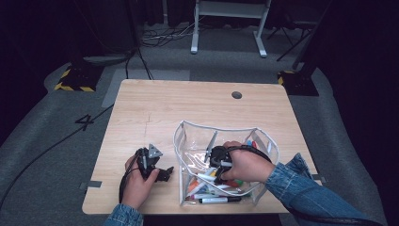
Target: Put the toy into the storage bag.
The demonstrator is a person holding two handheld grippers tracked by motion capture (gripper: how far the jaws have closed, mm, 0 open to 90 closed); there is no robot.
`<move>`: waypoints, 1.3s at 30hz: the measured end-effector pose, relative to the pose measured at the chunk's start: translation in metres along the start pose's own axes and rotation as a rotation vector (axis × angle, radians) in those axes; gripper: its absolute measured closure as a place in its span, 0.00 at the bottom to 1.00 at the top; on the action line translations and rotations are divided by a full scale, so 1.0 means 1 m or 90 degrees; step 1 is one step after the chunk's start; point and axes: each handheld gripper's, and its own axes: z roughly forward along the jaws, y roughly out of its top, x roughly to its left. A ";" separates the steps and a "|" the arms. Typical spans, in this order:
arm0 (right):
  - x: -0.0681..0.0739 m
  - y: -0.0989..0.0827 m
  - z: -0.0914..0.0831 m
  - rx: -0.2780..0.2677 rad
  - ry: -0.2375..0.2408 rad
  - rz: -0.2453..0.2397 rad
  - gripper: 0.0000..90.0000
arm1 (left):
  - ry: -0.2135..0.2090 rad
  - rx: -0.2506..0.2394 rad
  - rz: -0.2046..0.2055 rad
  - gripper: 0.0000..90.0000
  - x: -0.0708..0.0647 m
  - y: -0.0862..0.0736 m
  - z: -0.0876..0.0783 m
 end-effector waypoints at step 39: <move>-0.090 -0.162 -0.134 -0.420 -0.267 0.353 0.55 | 0.005 -0.002 -0.006 0.00 0.001 -0.002 -0.001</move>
